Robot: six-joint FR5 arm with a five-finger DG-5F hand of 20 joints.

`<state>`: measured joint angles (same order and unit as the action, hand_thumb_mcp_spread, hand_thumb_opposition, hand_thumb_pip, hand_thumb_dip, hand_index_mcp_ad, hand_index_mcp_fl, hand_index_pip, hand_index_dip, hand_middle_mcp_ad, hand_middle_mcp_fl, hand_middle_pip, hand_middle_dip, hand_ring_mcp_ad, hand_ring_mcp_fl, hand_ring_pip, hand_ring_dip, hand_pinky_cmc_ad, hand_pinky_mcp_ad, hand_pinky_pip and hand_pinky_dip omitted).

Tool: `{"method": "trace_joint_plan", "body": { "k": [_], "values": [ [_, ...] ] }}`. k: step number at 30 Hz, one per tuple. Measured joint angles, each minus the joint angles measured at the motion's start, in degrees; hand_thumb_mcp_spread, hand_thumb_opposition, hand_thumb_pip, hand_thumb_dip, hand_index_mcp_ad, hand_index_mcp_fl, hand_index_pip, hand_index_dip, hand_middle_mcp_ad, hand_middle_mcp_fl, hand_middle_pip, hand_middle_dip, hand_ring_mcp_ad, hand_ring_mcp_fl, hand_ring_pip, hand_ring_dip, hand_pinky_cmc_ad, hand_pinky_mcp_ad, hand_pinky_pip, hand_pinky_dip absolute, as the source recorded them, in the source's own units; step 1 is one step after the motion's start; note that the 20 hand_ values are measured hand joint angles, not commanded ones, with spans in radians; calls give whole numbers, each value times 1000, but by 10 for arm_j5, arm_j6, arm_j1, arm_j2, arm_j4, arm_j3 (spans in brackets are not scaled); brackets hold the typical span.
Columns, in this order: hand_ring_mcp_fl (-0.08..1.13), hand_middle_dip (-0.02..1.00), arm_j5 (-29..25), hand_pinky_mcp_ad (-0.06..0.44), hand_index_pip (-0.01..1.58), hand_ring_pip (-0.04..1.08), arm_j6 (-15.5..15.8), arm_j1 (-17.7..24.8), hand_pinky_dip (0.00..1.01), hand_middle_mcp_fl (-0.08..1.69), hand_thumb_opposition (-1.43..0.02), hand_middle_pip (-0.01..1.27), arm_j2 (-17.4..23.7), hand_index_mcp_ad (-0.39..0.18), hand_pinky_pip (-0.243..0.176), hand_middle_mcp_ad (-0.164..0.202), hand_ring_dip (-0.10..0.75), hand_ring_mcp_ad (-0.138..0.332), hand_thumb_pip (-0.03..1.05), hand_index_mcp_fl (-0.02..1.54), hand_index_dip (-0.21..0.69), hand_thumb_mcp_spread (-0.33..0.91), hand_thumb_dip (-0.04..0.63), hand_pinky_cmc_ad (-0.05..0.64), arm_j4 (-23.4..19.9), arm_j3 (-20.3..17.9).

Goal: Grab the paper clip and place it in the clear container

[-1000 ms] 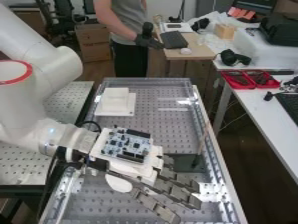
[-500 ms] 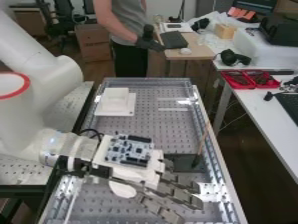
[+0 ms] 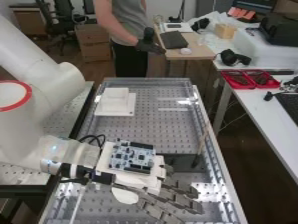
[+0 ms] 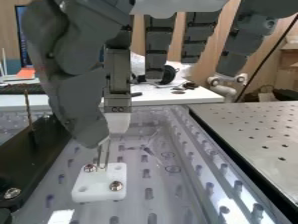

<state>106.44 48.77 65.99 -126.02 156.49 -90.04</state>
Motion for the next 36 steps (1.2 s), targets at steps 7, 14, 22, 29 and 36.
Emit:
{"method": "trace_joint_plan", "body": {
  "k": [7, 14, 22, 29, 36],
  "values": [
    [17, 188, 9, 265, 1405, 101, 1, -3, 190, 188, -813, 141, -6, -211, 37, -5, 84, 101, 557, 340, 106, 494, 253, 332, 4, 4],
    [17, 188, 16, 265, 1426, 105, -1, -5, 190, 188, -817, 138, -8, -222, 37, -2, 89, 101, 557, 361, 110, 494, 253, 332, -1, 2],
    [17, 188, 28, 265, 1440, 105, 2, -7, 190, 206, -833, 141, -12, -222, 37, -5, 89, 101, 557, 387, 110, 510, 253, 333, 0, 9],
    [24, 188, 38, 265, 1454, 105, 11, -11, 190, 202, -845, 136, -17, -222, 37, -2, 89, 99, 557, 384, 110, 525, 253, 333, 10, 18],
    [31, 188, 48, 265, 1454, 105, 18, -14, 190, 202, -845, 138, -22, -223, 37, -2, 89, 99, 557, 380, 110, 525, 253, 333, 17, 26]
  ]
}}
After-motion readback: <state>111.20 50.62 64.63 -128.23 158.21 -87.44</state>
